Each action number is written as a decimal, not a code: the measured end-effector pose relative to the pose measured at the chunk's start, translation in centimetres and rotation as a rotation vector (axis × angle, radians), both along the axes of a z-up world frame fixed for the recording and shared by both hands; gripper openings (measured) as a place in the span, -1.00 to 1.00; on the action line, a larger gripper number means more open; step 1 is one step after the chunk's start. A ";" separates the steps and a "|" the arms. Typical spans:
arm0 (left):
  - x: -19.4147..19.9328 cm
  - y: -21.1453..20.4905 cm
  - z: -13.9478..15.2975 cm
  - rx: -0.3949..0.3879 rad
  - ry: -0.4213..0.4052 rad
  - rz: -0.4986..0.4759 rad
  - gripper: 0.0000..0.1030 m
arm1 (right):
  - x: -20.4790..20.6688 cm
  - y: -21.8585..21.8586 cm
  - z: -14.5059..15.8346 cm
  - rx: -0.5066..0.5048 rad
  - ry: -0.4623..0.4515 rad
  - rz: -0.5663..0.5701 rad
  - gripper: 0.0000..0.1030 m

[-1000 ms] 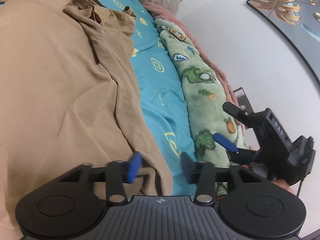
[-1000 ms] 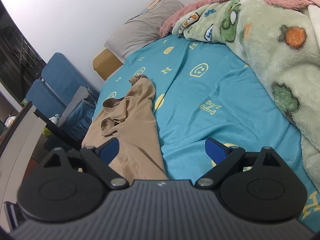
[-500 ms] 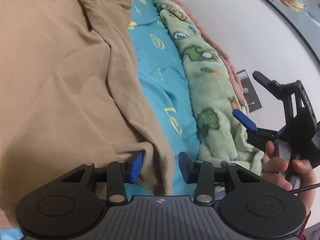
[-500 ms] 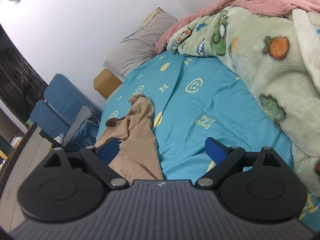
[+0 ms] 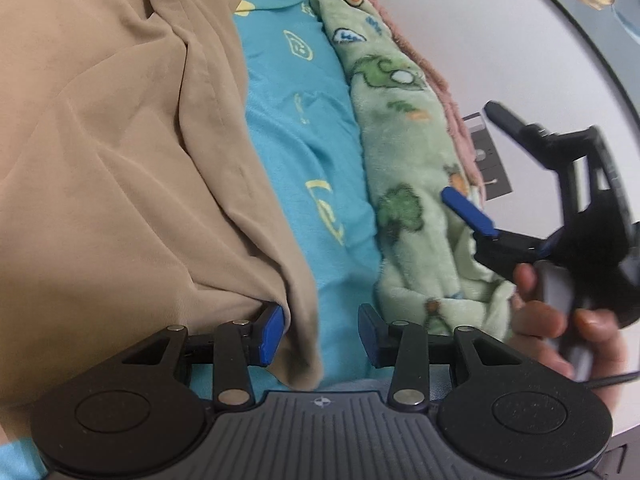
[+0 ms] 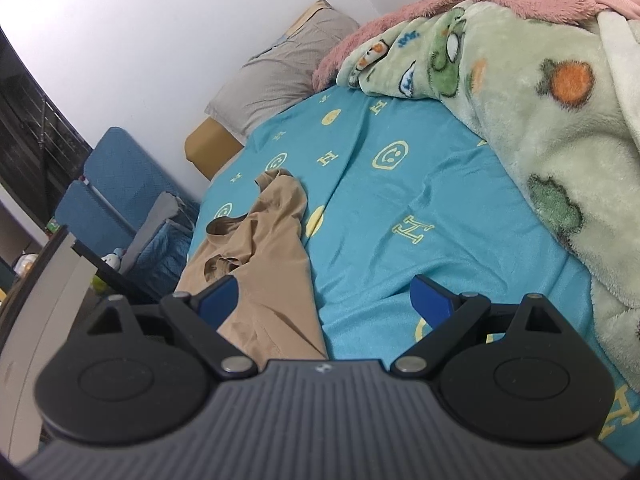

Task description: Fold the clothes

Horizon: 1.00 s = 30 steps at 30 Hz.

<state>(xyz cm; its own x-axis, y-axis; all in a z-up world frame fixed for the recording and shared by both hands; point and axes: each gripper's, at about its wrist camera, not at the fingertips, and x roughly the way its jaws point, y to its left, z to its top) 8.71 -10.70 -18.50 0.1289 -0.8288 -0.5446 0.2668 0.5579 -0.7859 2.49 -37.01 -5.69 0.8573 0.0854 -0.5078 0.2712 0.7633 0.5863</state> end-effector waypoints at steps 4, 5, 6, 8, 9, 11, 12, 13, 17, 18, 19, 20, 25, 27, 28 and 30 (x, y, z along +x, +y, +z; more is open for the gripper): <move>-0.7 0.5 0.8 -0.036 -0.005 -0.002 -0.18 | -0.3 -0.4 0.0 0.024 -0.009 -0.007 0.83; -0.8 0.3 0.8 -0.037 -0.004 -0.008 -0.18 | -0.3 -0.4 0.0 0.030 -0.011 -0.006 0.83; -0.9 0.0 0.9 -0.039 -0.002 -0.014 -0.18 | -0.3 -0.5 0.1 0.035 -0.014 -0.006 0.83; -0.8 -0.9 0.0 -0.001 0.017 -0.027 -0.18 | -0.3 -0.4 0.1 0.032 -0.016 -0.002 0.83; -0.7 -1.3 -0.5 0.019 0.026 -0.034 -0.17 | -0.3 -0.3 0.2 0.025 -0.016 -0.001 0.83; -0.6 -2.2 -1.3 0.057 0.045 -0.047 -0.11 | -0.3 -0.3 0.1 0.020 -0.012 -0.001 0.83; -0.4 -2.3 -1.7 0.049 0.054 -0.048 -0.11 | -0.2 -0.2 0.1 0.021 -0.009 -0.003 0.83; -0.3 -2.5 -2.0 0.041 0.063 -0.048 -0.16 | -0.1 -0.2 0.0 0.020 -0.006 -0.005 0.83; 0.2 -2.1 -2.1 -0.020 0.075 -0.018 -0.93 | 0.1 -0.2 -0.2 0.010 0.006 -0.008 0.83; 0.1 -2.0 -1.7 -0.026 0.063 -0.010 -0.97 | 0.2 -0.1 -0.2 0.008 0.007 -0.006 0.83; 0.1 -1.8 -1.4 -0.032 0.051 -0.002 -0.97 | 0.2 -0.1 -0.2 0.005 0.008 -0.005 0.83; 0.0 -1.4 -0.7 -0.052 0.050 0.001 -0.96 | 0.2 0.0 -0.3 0.003 0.009 -0.004 0.83; -0.6 2.1 3.6 -0.127 0.039 0.041 -0.96 | 0.3 -0.2 -0.4 0.011 0.014 -0.009 0.83; -0.9 4.6 5.3 -0.132 0.031 0.073 -0.96 | 0.3 -0.2 -0.3 0.011 0.013 -0.006 0.83; -1.0 5.9 6.0 -0.129 0.027 0.091 -0.96 | 0.3 -0.2 -0.3 0.011 0.013 -0.004 0.83; -1.1 8.3 7.2 -0.111 0.017 0.124 -0.96 | 0.3 -0.1 -0.3 0.006 0.014 0.002 0.83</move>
<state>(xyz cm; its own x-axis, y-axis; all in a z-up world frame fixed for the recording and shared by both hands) 7.58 -2.39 -11.33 0.2258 -0.8623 -0.4533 0.1869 0.4950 -0.8485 2.82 -37.09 -5.98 0.8498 0.0906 -0.5193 0.2776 0.7605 0.5870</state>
